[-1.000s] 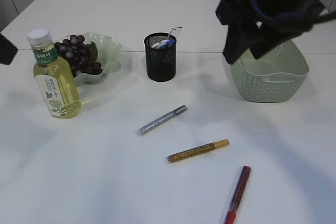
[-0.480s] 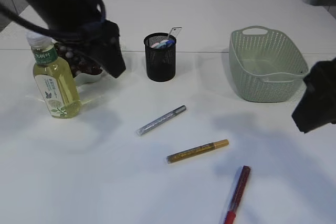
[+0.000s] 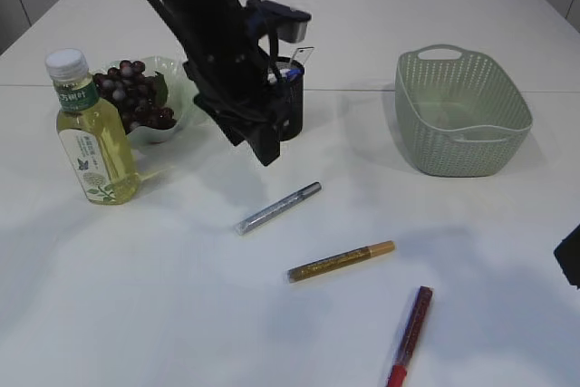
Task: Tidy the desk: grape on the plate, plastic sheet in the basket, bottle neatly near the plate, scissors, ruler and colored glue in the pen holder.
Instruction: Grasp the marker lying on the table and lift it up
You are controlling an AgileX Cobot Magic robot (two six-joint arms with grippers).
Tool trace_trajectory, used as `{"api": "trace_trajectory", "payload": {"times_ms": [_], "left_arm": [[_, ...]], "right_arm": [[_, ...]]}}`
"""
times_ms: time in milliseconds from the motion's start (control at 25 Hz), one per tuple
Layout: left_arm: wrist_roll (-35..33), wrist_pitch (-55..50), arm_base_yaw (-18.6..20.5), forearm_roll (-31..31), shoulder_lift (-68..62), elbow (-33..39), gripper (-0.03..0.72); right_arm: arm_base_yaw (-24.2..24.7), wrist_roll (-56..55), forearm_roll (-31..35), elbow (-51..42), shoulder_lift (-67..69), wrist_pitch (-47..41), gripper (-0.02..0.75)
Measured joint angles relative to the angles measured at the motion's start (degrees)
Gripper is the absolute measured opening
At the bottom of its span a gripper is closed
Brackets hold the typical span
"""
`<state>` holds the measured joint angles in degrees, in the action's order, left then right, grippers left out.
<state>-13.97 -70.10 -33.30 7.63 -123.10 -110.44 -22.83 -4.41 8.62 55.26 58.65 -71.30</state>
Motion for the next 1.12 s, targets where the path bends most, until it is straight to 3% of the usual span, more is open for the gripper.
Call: {"api": "trace_trajectory", "payload": {"times_ms": [400, 1120], "left_arm": [[0.00, 0.00, -0.23, -2.96, -10.21, -4.12, 0.424], [-1.37, 0.00, -1.77, -3.20, -17.93, -12.34, 0.386]], "right_arm": [[0.00, -0.10, -5.34, 0.00, -0.49, 0.00, 0.417], [0.00, -0.10, -6.31, 0.00, -0.49, 0.00, 0.417]]}}
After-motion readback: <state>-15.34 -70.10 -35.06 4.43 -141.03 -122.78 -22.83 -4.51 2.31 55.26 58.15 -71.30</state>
